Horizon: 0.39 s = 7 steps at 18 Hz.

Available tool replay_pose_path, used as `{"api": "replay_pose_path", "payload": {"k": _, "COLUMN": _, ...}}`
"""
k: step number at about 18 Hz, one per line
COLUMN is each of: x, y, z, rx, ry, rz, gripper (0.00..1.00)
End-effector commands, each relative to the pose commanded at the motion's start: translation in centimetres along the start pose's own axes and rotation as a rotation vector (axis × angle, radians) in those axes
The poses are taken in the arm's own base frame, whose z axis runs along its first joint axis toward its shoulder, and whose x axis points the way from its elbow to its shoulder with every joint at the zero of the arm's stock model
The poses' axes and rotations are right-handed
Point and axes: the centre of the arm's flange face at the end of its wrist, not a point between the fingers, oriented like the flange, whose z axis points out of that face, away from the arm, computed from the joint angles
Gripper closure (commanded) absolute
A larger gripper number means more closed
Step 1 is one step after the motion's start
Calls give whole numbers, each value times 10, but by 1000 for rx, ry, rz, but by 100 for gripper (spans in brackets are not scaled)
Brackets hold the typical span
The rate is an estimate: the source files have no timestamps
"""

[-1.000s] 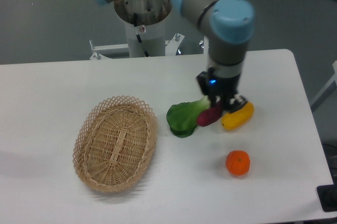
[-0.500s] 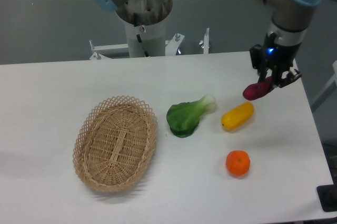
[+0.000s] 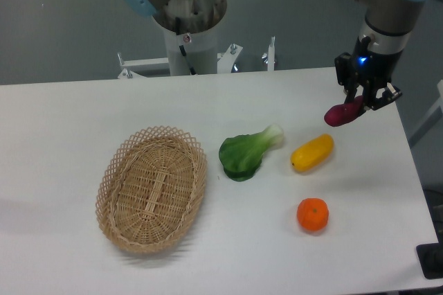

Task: Pick up the sweet potato from the basket
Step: 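Lift the held sweet potato out of the basket and carry it aside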

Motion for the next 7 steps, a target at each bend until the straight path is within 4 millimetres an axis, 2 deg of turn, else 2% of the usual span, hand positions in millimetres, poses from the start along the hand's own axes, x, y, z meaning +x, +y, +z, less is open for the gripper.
{"api": "replay_pose_path", "payload": {"k": 2, "x": 1, "y": -1, "z": 3, "rx": 2, "ry": 4, "rz": 1, "gripper": 79}}
{"api": "replay_pose_path", "payload": {"k": 7, "x": 0, "y": -1, "z": -4, "rx": 0, "ry": -9, "rz": -1, "gripper": 79}}
